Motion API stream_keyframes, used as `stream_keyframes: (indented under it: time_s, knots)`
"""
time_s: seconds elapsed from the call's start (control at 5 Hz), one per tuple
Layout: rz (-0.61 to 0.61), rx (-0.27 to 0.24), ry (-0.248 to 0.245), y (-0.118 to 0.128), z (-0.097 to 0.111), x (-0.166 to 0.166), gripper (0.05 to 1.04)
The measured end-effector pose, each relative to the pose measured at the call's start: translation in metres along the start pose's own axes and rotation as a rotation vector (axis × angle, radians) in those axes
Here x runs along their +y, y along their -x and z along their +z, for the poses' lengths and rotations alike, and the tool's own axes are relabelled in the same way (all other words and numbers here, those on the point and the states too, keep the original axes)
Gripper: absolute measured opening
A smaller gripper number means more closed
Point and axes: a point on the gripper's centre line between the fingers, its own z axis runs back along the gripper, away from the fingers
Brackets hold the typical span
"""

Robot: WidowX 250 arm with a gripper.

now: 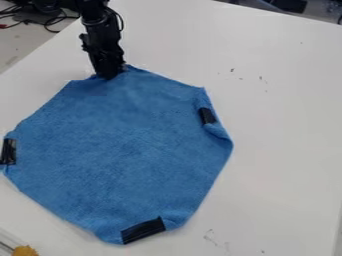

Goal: Fold the cloth from the top left to bottom right

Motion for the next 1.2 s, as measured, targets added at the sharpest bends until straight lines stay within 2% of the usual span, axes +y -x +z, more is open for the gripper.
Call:
stream_keyframes:
  time_s: [0.2, 0.4, 0.6, 0.8, 1.0, 1.2]
  knots:
    - [-0.014, 0.004, -0.015, -0.002, 0.003, -0.002, 0.099]
    - [-0.027, 0.014, -0.048, -0.003, 0.013, -0.008, 0.083]
    - [-0.044, -0.032, -0.123, -0.009, 0.046, -0.010, 0.083]
    - [-0.041, -0.018, -0.147, -0.002, 0.064, -0.018, 0.083]
    - [-0.021, -0.007, -0.182, 0.013, 0.087, -0.031, 0.083]
    - [0.055, 0.026, -0.196, 0.046, 0.112, -0.057, 0.083]
